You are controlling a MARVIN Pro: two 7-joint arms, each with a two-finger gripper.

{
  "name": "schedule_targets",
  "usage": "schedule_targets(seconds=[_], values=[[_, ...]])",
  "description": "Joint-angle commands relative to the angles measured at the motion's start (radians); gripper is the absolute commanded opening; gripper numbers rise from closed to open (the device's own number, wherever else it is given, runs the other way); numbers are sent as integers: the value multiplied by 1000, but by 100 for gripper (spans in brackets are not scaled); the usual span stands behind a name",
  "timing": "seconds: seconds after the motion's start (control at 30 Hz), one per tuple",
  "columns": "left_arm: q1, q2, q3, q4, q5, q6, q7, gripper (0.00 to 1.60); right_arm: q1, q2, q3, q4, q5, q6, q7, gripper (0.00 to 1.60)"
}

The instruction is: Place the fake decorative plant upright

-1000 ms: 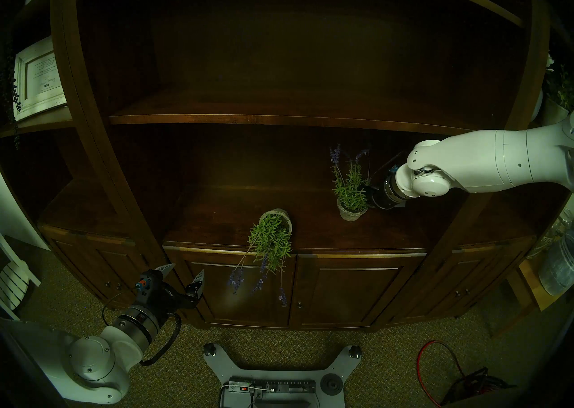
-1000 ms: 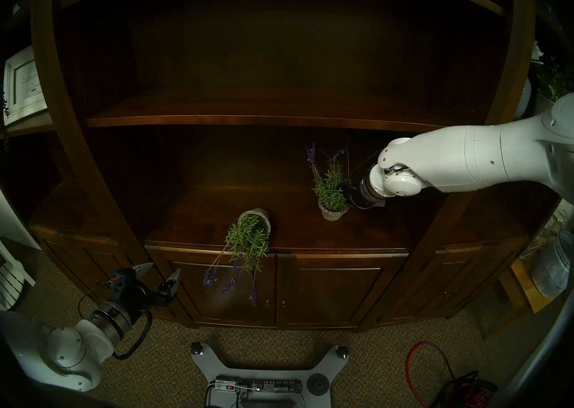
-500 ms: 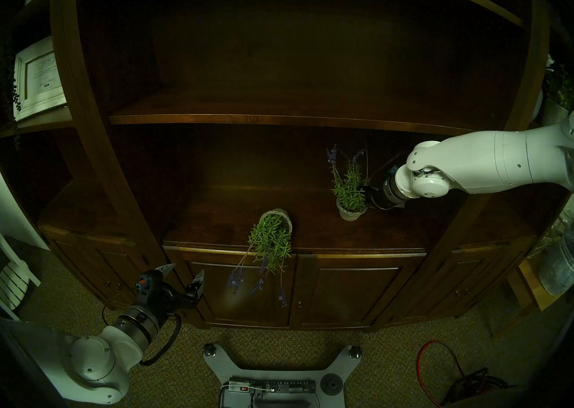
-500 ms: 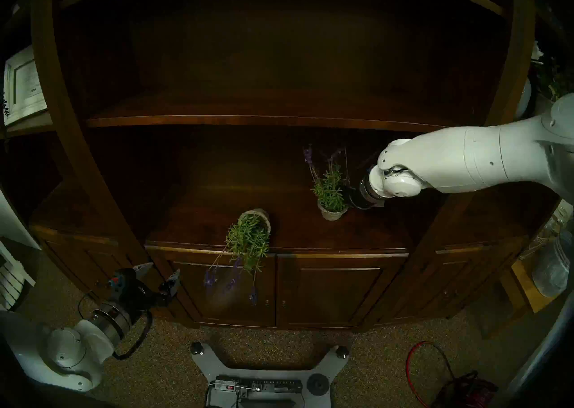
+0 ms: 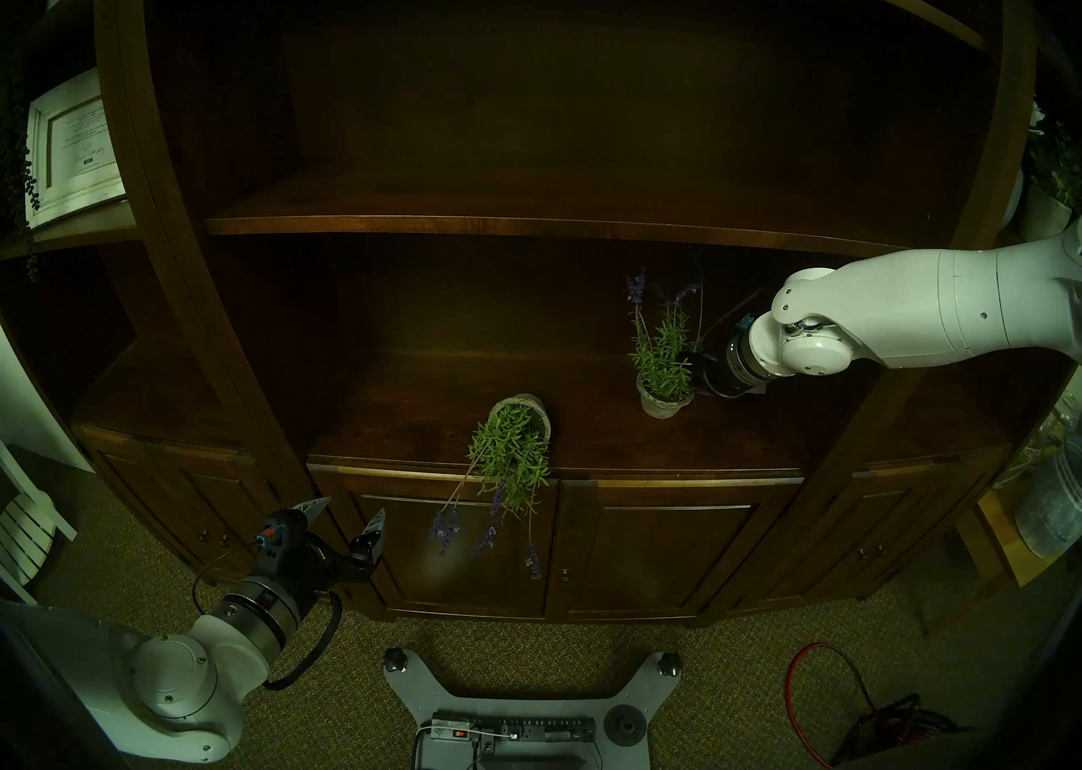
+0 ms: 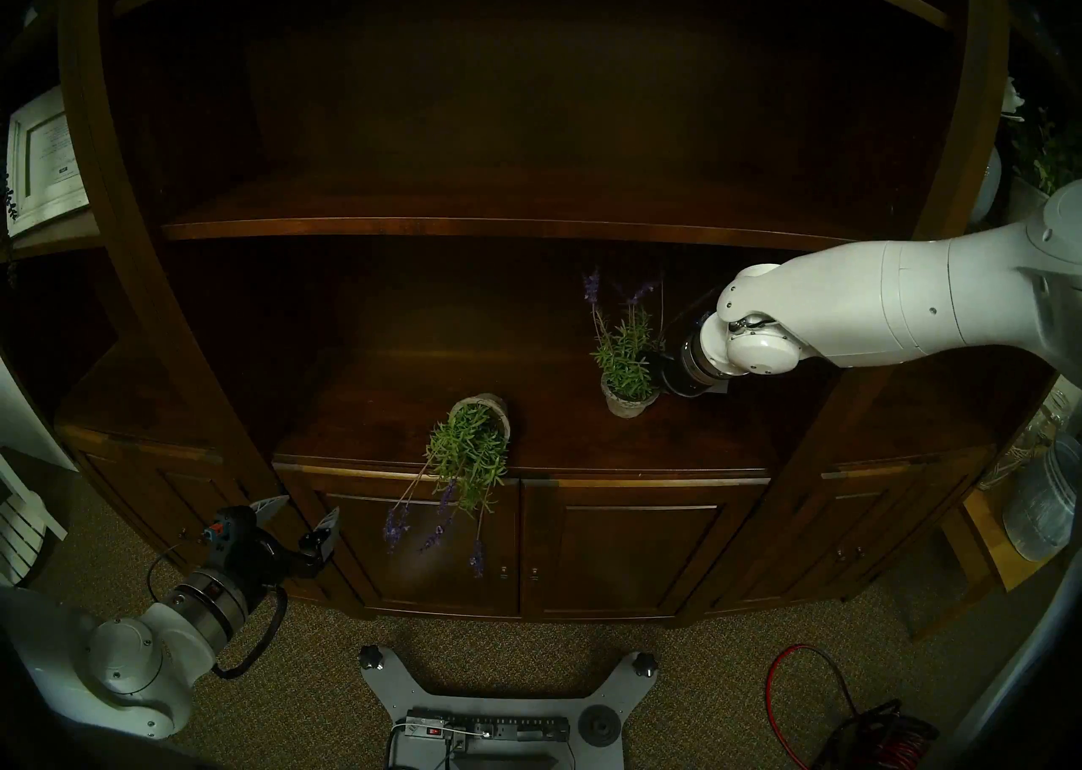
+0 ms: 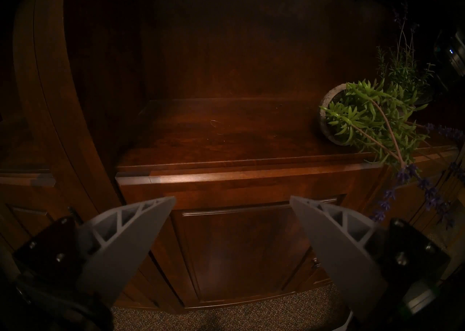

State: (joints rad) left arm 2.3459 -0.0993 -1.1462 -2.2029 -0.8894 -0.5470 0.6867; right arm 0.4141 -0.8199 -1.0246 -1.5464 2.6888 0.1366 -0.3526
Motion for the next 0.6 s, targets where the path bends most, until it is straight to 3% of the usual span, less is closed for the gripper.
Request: schedule_targets(seconds=[0.0,0.07,0.23,0.57], values=[[-10,-1,-10,-8,1,-6,1,160,56,18,10,-7,-9,0,-1,85],[-10,-1,-10,-8,1,-6,1,160,58,21,10,-9,-10,0,-1,88],[-10,-1,-10,-8,1,-6,1,160,60,26,8,-13,-14,0,2,111],[-10,-1,-10,-8,1,-6,1,160,67,34,8,-22,-17,-7,0,112]])
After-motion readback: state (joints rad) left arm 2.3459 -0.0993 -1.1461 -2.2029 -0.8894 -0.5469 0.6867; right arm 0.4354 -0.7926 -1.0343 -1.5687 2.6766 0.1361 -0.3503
